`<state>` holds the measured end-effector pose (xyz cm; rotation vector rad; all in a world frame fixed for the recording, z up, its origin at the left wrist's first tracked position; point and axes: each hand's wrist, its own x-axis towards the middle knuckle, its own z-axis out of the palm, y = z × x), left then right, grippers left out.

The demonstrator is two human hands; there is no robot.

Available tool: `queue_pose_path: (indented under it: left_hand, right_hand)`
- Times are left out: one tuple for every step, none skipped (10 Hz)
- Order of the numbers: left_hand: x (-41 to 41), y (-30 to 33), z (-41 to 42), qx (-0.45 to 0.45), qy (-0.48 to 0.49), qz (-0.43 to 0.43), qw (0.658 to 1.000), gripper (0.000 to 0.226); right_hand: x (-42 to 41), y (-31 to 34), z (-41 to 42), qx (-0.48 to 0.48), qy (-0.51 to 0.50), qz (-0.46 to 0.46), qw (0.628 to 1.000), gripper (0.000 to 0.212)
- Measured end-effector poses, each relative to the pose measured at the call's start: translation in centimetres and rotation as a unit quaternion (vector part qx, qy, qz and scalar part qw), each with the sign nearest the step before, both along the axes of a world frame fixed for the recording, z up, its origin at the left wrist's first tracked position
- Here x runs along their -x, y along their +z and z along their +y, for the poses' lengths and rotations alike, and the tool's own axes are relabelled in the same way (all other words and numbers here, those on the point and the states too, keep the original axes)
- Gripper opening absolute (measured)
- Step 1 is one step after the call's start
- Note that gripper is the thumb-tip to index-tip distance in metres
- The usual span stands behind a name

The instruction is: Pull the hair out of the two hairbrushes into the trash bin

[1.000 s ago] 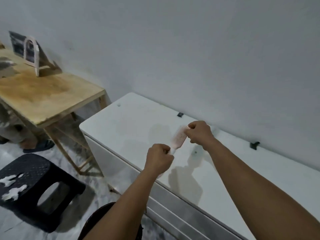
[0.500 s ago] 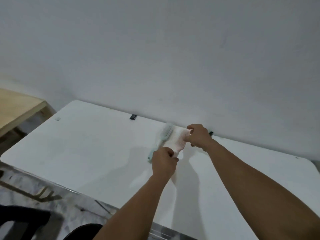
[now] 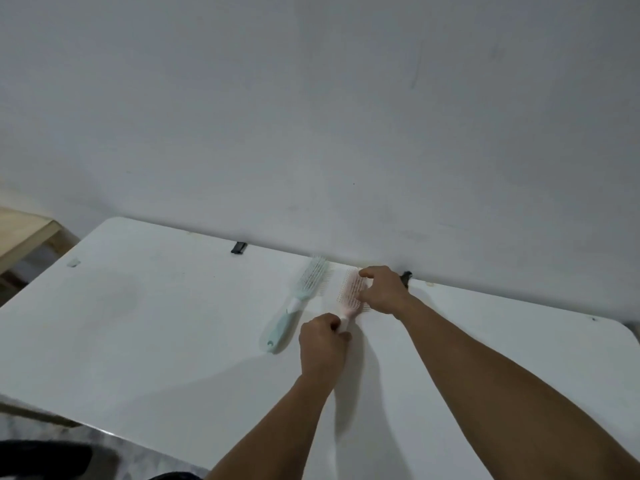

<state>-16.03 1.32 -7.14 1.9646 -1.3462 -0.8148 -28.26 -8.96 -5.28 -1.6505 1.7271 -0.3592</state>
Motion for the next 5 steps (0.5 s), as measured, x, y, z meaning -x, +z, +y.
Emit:
queue_pose_path:
  left_hand:
    - [0.0, -0.3, -0.3, 0.007, -0.006, -0.002, 1.0, 0.009]
    - [0.0, -0.3, -0.4, -0.001, -0.011, -0.001, 1.0, 0.017]
    - [-0.2, -0.2, -0.2, -0.018, -0.013, -0.009, 1.0, 0.027]
    - [-0.7, -0.2, 0.3, -0.022, -0.017, -0.031, 0.999, 0.041]
    - [-1.5, 0.2, 1.5, -0.022, -0.02, -0.048, 0.998, 0.046]
  right_hand:
    - [0.1, -0.3, -0.2, 0.005, 0.008, 0.008, 1.0, 0.057]
    - [0.2, -0.6, -0.2, 0.012, 0.009, 0.002, 1.0, 0.058]
    - [0.6, -0.7, 0.6, 0.018, 0.001, -0.009, 1.0, 0.058]
    - [1.1, -0.8, 1.9, 0.021, -0.014, -0.012, 1.0, 0.057]
    - [1.4, -1.0, 4.3, 0.007, -0.033, -0.007, 0.999, 0.056]
